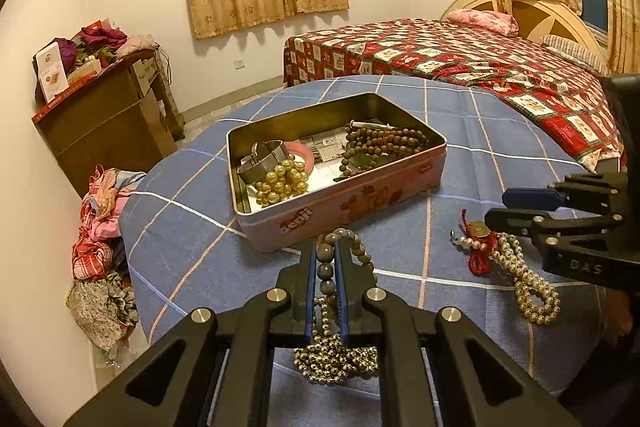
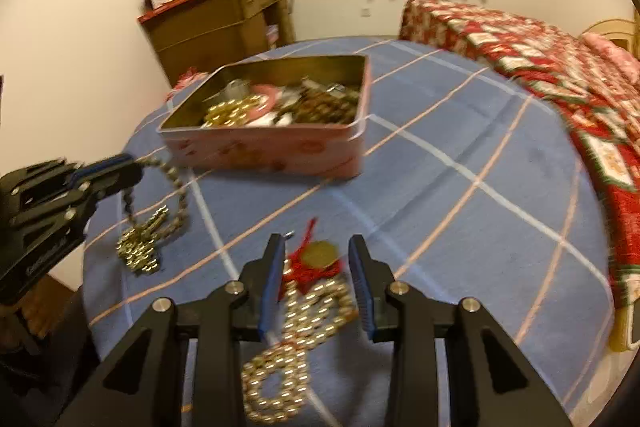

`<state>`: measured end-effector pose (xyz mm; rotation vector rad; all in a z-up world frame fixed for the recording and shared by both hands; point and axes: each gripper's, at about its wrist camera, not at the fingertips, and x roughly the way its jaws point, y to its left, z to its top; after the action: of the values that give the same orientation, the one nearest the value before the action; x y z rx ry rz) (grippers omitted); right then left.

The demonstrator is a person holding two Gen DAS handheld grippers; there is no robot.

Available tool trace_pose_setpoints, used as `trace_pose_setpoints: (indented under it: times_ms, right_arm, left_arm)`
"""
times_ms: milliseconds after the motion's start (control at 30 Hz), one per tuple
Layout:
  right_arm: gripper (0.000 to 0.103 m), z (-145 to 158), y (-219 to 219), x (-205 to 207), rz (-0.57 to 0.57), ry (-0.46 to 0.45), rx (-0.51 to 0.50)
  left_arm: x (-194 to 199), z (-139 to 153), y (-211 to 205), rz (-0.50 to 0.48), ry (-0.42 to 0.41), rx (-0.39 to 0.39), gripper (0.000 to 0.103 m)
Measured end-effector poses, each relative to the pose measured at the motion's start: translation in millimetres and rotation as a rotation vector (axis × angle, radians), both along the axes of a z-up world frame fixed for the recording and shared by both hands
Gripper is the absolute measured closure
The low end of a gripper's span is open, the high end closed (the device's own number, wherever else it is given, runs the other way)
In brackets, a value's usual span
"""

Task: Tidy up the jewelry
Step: 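Lift both pieces and carry them over the pink tin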

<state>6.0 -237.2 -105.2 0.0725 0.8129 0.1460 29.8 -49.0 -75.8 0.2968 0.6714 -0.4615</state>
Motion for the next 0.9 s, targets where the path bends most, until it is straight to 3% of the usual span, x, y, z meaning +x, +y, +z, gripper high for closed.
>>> trace_pose_setpoints:
  times_ms: [233, 300, 567, 600, 633, 767, 833, 900]
  right_arm:
    - [0.072, -16, 20, 9, 0.049, 0.053, -0.118]
    - [0.079, -15, 24, 7, 0.053, 0.044, -0.148]
    - [0.081, -17, 27, 13, 0.087, 0.052, -0.154]
    - [0.092, -17, 27, 13, 0.088, 0.05, -0.152]
    - [0.095, -16, 27, 12, 0.097, 0.045, -0.142]
    - [0.095, -15, 30, 11, 0.096, 0.038, -0.156]
    - [0.09, -14, 27, 12, 0.078, 0.036, -0.14]
    - [0.058, -15, 24, 15, 0.07, 0.048, -0.14]
  left_arm:
    - [2, -1, 2, 0.007, 0.007, -0.001, 0.095]
    - [3, -1, 3, 0.008, 0.008, -0.002, 0.095]
    - [3, 1, 6, 0.013, 0.002, -0.012, 0.095]
    - [4, 2, 6, 0.015, 0.001, -0.014, 0.095]
    - [4, 2, 7, 0.016, 0.003, -0.016, 0.095]
    - [5, 0, 7, 0.016, 0.008, -0.015, 0.095]
    - [5, -1, 7, 0.014, 0.011, -0.014, 0.095]
    - [6, -2, 7, 0.014, 0.014, -0.014, 0.095]
